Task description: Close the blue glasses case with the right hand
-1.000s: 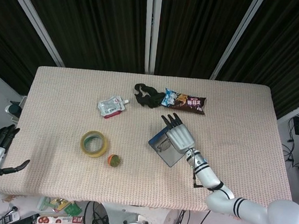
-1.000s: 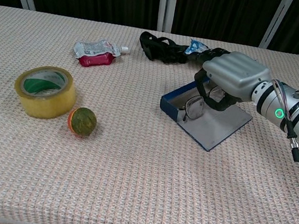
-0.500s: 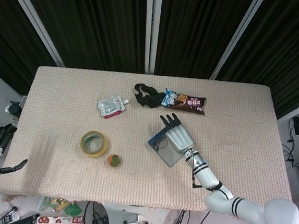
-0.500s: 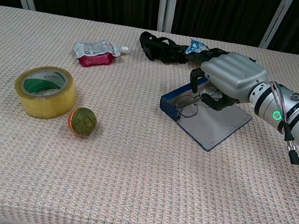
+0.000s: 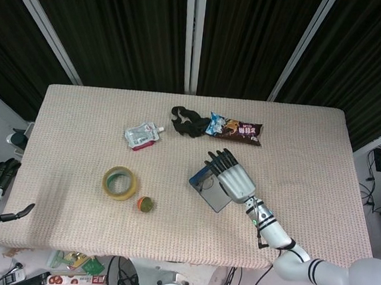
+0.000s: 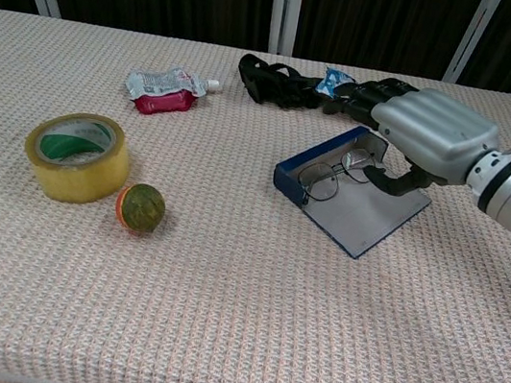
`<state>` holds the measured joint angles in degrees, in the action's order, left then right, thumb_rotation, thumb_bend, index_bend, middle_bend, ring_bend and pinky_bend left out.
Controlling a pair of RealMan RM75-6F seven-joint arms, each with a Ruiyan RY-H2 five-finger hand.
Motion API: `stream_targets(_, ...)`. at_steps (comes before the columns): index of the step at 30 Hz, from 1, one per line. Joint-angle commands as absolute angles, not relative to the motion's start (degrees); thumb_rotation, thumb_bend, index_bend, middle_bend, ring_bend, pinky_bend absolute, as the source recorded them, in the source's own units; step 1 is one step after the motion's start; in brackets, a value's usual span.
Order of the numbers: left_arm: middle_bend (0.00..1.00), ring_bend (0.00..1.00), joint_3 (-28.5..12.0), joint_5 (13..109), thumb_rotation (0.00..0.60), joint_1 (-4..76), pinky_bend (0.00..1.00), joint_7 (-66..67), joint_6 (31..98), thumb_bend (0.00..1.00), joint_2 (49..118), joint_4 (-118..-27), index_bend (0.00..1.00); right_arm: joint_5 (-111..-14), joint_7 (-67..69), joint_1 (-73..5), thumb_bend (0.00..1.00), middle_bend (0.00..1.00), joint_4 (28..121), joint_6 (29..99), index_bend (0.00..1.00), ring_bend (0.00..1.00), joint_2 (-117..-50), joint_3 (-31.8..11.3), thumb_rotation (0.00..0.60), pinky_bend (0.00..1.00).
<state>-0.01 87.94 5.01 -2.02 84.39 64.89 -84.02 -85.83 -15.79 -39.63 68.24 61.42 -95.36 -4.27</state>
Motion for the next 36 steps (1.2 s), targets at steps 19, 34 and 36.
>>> stream_targets(19,0.01,0.06,-0.1,88.6,0.289,5.0,0.19,-3.2,85.0,0.15,65.9,-82.8,0.02,-88.6,-16.2,-36.3,0.07,0.00,66.2,61.7,0.00,0.00,-93.6,-0.3,0.600,0.00)
stream_targets(34,0.01,0.06,-0.1,88.4,0.287,4.2,0.19,-6.4,86.0,0.15,66.5,-79.7,0.02,-89.0,-14.2,-37.3,0.03,0.00,60.6,60.6,0.00,0.00,-98.2,-0.9,0.600,0.00)
stream_targets(36,0.01,0.06,-0.2,88.5,0.287,4.2,0.19,-6.8,86.2,0.15,66.6,-79.4,0.02,-89.5,-13.5,-37.3,0.04,0.00,59.7,61.0,0.00,0.00,-98.8,-0.8,0.600,0.00)
